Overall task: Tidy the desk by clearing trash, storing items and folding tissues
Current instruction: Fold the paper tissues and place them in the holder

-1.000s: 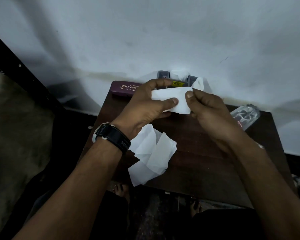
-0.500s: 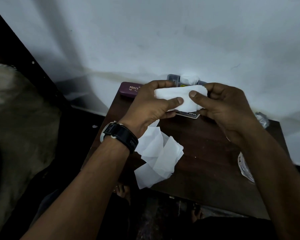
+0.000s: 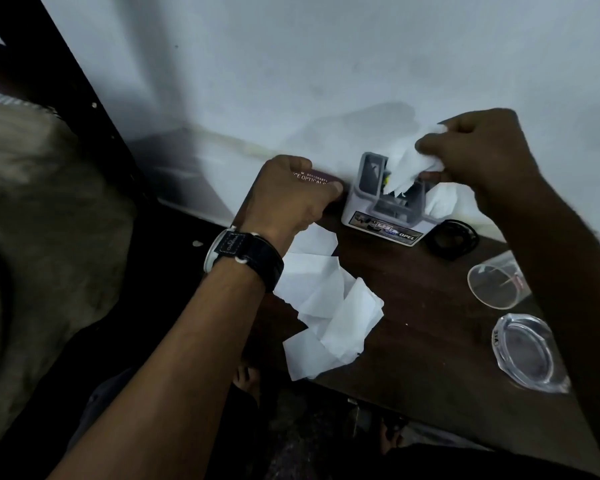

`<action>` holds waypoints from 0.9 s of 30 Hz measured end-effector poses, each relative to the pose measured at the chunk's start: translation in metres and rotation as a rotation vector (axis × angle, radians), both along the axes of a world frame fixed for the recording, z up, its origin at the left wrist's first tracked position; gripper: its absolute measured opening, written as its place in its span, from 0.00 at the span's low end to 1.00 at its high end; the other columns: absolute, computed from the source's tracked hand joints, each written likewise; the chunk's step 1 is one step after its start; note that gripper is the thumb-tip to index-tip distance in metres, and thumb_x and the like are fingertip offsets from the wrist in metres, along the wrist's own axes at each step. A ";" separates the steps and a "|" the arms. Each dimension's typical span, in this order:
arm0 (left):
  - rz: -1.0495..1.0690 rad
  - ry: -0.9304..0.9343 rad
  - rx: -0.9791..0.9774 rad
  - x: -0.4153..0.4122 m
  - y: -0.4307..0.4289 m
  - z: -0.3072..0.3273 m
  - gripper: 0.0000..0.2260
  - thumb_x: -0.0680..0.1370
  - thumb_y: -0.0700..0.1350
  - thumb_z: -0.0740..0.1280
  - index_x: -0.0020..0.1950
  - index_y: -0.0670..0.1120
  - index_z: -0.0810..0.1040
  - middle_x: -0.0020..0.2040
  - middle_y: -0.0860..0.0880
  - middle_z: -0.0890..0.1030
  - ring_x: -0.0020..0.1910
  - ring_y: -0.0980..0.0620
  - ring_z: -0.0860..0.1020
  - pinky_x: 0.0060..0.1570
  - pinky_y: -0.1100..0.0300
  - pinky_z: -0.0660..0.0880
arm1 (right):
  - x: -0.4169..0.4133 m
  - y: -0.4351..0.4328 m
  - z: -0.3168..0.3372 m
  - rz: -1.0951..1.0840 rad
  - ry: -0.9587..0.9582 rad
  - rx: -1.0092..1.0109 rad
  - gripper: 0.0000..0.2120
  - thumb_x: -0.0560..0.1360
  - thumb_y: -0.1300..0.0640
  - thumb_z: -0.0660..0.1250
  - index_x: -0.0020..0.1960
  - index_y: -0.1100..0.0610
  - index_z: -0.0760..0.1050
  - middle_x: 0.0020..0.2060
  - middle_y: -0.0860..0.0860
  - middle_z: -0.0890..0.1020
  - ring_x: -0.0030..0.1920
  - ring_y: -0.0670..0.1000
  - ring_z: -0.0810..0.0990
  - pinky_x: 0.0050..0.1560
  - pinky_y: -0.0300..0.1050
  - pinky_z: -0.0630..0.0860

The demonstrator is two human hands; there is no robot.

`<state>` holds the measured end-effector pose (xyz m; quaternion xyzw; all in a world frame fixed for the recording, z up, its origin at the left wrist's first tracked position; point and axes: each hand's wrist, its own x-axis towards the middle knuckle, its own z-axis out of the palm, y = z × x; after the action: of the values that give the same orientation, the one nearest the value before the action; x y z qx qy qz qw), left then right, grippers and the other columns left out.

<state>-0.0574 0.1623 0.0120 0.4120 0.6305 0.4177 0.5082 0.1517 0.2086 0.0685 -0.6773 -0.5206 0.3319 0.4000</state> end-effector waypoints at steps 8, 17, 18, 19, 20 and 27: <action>0.016 0.022 -0.035 -0.002 0.000 0.005 0.23 0.72 0.53 0.77 0.63 0.51 0.76 0.45 0.53 0.83 0.46 0.45 0.87 0.49 0.49 0.84 | -0.022 0.012 0.011 -0.046 0.122 -0.001 0.07 0.71 0.66 0.75 0.38 0.57 0.79 0.44 0.56 0.83 0.32 0.50 0.84 0.38 0.42 0.84; 0.017 0.033 -0.025 -0.006 0.000 0.004 0.21 0.72 0.54 0.77 0.62 0.52 0.77 0.47 0.54 0.84 0.43 0.48 0.87 0.47 0.51 0.84 | -0.012 0.014 -0.014 -0.114 0.204 -0.177 0.07 0.73 0.69 0.73 0.42 0.62 0.77 0.47 0.60 0.82 0.45 0.58 0.86 0.36 0.49 0.86; 0.017 0.031 -0.023 -0.005 0.000 0.004 0.21 0.72 0.54 0.77 0.62 0.51 0.77 0.47 0.54 0.84 0.43 0.48 0.87 0.46 0.52 0.84 | -0.011 0.011 -0.018 -0.123 0.085 -0.143 0.06 0.71 0.67 0.75 0.42 0.64 0.78 0.48 0.63 0.82 0.46 0.61 0.86 0.38 0.54 0.86; 0.017 0.031 -0.023 -0.005 0.001 0.004 0.21 0.72 0.54 0.77 0.62 0.51 0.77 0.47 0.54 0.84 0.43 0.48 0.87 0.45 0.54 0.84 | -0.009 0.009 -0.023 -0.130 -0.050 -0.101 0.08 0.67 0.63 0.76 0.42 0.66 0.79 0.48 0.67 0.82 0.46 0.64 0.86 0.39 0.59 0.86; 0.014 0.032 -0.023 -0.004 0.001 0.004 0.21 0.72 0.54 0.77 0.62 0.51 0.78 0.47 0.53 0.84 0.44 0.47 0.88 0.45 0.54 0.84 | -0.007 0.009 -0.026 -0.138 -0.182 -0.060 0.12 0.64 0.60 0.74 0.41 0.68 0.78 0.47 0.70 0.82 0.46 0.65 0.86 0.41 0.61 0.85; 0.009 0.039 -0.026 -0.004 0.001 0.004 0.20 0.73 0.54 0.77 0.62 0.51 0.77 0.46 0.51 0.85 0.46 0.44 0.87 0.47 0.50 0.84 | -0.015 0.000 -0.009 -0.071 -0.476 0.123 0.09 0.71 0.60 0.68 0.47 0.62 0.83 0.49 0.58 0.86 0.49 0.60 0.85 0.51 0.49 0.82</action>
<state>-0.0615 0.1631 0.0159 0.4108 0.6473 0.4036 0.4993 0.1367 0.2087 0.0591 -0.7286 -0.5954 0.1165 0.3179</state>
